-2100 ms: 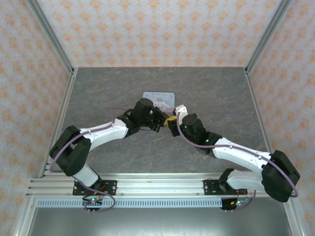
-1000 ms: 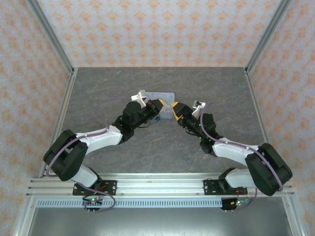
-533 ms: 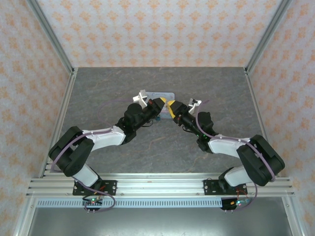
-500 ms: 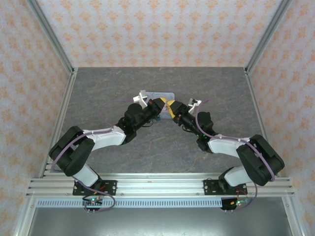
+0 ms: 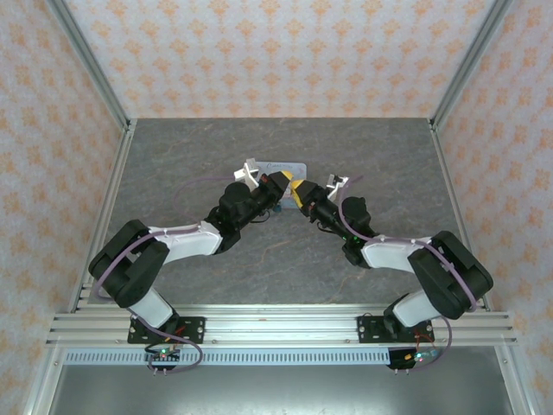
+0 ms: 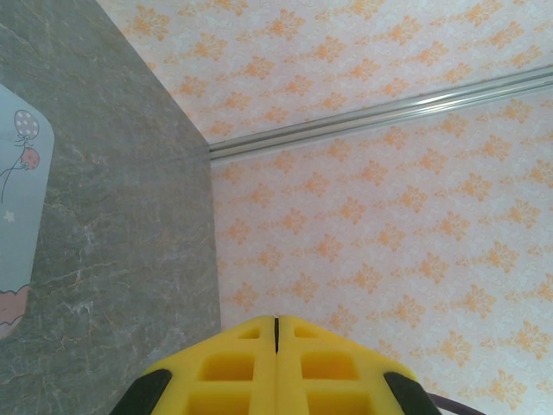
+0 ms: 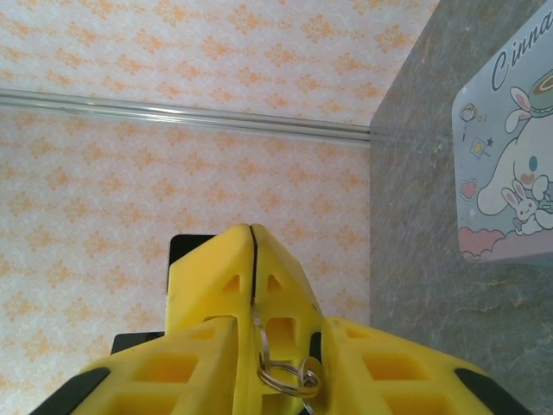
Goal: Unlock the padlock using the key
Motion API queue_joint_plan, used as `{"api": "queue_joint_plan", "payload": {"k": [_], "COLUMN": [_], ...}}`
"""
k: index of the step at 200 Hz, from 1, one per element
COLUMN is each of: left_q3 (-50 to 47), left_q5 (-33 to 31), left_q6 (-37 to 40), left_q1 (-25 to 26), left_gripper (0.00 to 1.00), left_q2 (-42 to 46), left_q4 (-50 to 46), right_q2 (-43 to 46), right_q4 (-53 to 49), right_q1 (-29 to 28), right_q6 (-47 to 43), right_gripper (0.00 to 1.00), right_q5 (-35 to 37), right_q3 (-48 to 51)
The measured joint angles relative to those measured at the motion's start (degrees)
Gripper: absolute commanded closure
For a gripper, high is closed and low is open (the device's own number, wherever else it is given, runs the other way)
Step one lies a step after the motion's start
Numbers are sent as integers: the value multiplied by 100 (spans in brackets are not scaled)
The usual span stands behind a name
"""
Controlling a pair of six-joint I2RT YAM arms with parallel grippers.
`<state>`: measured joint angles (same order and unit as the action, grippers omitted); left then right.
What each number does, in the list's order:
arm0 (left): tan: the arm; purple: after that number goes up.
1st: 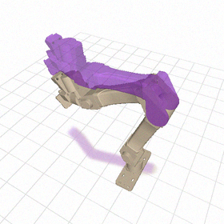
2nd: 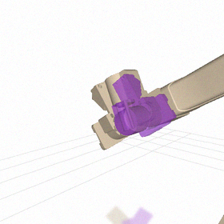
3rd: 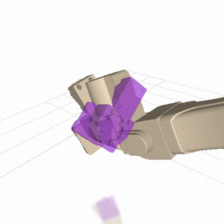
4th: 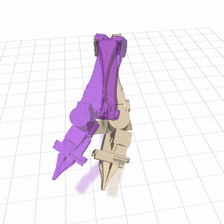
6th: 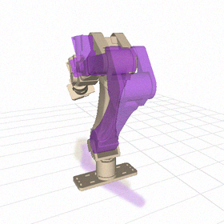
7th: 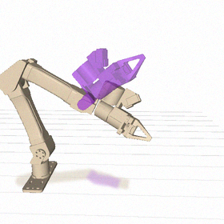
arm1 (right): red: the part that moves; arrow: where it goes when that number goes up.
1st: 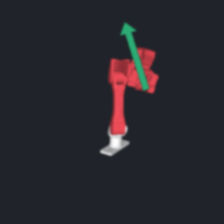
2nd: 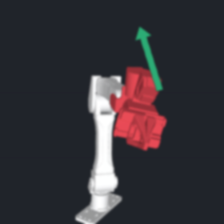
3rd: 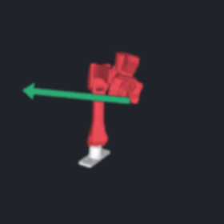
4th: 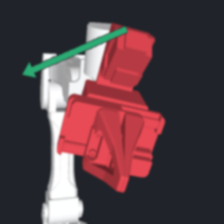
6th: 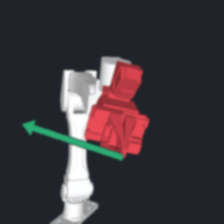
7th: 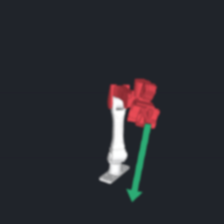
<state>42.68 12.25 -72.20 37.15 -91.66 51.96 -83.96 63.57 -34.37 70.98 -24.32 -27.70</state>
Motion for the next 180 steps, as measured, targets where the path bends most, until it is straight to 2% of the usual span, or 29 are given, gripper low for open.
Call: {"api": "queue_joint_plan", "payload": {"k": [66,76,89,97,180], "left_q3": [-2,-4,-4,-9,-17], "left_q5": [-79,-81,-79,-79,-76], "left_q6": [-7,-11,-28,-39,-46], "left_q1": [0,-2,0,0,0], "left_gripper": [100,100,100,100,100], "left_q2": [-35,-35,-35,-33,-33], "left_q4": [22,22,22,22,20], "right_q2": [0,0,0,0,654], "right_q4": [74,76,74,81,-647], "right_q1": [-9,-9,-9,-7,367], "right_q6": [20,15,37,9,-555], "right_gripper": [90,83,62,56,59], "right_q5": [-11,-11,-11,-11,-24], "right_q3": [0,0,7,11,31]}}
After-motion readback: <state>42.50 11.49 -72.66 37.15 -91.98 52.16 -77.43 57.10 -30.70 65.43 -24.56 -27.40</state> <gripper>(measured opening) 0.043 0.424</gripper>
